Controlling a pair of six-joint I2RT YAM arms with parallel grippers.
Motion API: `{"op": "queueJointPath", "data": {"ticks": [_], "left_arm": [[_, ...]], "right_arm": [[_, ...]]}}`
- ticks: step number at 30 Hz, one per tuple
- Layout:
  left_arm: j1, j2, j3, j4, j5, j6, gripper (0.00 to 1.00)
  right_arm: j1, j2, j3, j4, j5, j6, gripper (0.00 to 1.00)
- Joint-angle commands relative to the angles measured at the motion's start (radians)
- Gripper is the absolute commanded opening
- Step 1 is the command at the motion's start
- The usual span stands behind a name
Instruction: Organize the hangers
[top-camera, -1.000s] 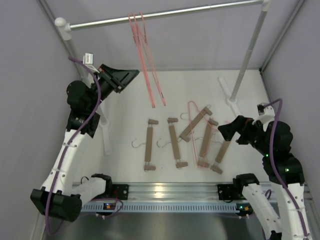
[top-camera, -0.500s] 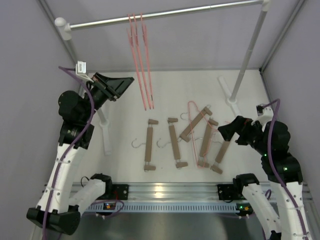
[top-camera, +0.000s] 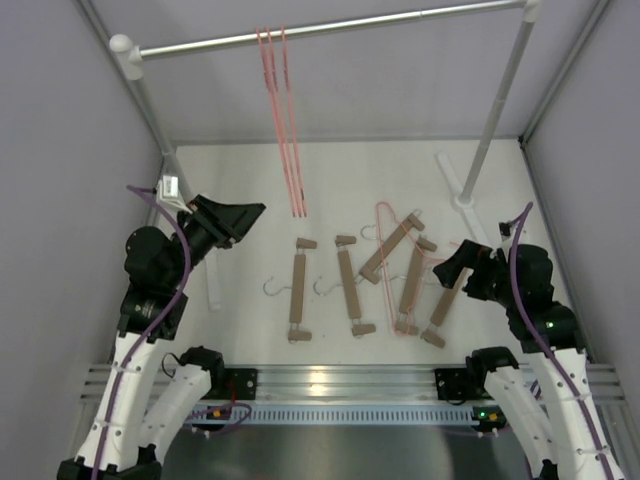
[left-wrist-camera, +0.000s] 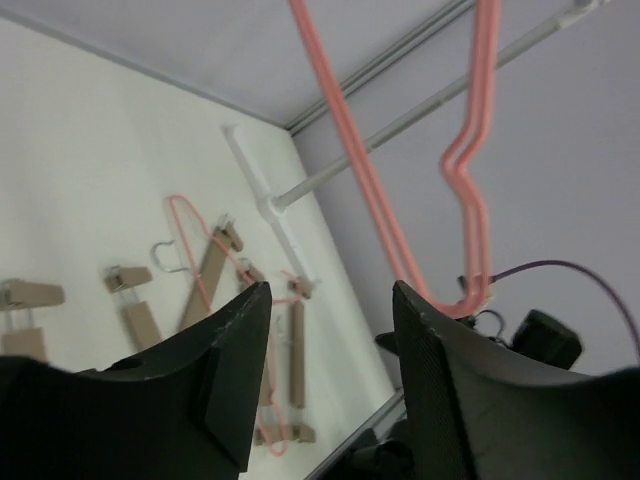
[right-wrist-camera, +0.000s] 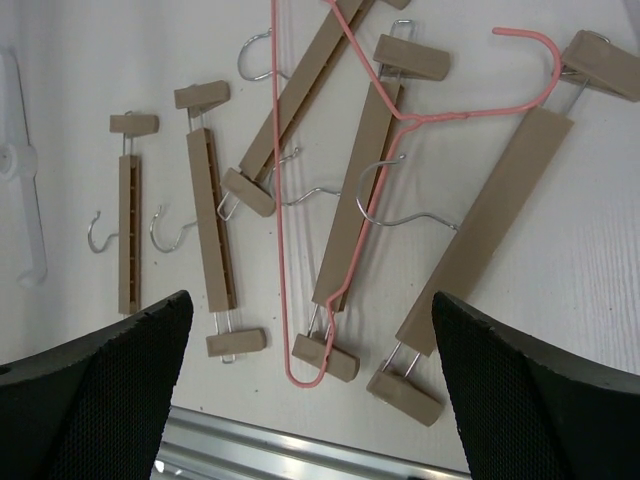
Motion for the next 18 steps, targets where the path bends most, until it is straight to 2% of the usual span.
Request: {"op": "queueJointPath", "data": {"ticks": [1, 3, 4, 5, 11, 14, 16, 18], "left_arm": [[0.007, -0.036, -0.09, -0.019, 0.012, -0.005, 0.6], [0.005, -0.046, -0.13, -0.019, 0.036, -0.004, 0.76], [0.005, -0.05, -0.168, -0.019, 0.041, -0.005, 0.92], [0.004, -0.054, -0.187, -0.019, 0.044, -0.01, 0.98], [-0.038, -0.138, -0.354, -0.019, 0.021, -0.031, 0.98], [-0.111, -0.16, -0.408, -0.018, -0.04, -0.034, 0.98], [-0.217, -0.136, -0.422, -0.016, -0.097, -0.033, 0.98], [-0.375, -0.099, -0.433, -0.01, -0.245, -0.03, 0.98]], "right_arm": [[-0.009, -0.007, -0.005, 0.025, 0.019, 0.019, 1.0], [-0.009, -0.007, -0.01, 0.031, 0.019, 0.022, 0.99], [-0.009, -0.007, -0.013, 0.037, 0.02, 0.023, 0.99], [-0.008, -0.006, -0.016, 0.039, 0.019, 0.026, 0.99], [-0.009, 0.0, -0.025, 0.06, 0.016, 0.036, 0.99], [-0.009, 0.008, -0.027, 0.074, 0.014, 0.04, 0.99], [-0.009, 0.011, -0.027, 0.079, 0.014, 0.045, 0.99], [-0.009, 0.014, -0.029, 0.086, 0.016, 0.048, 0.99]]}}
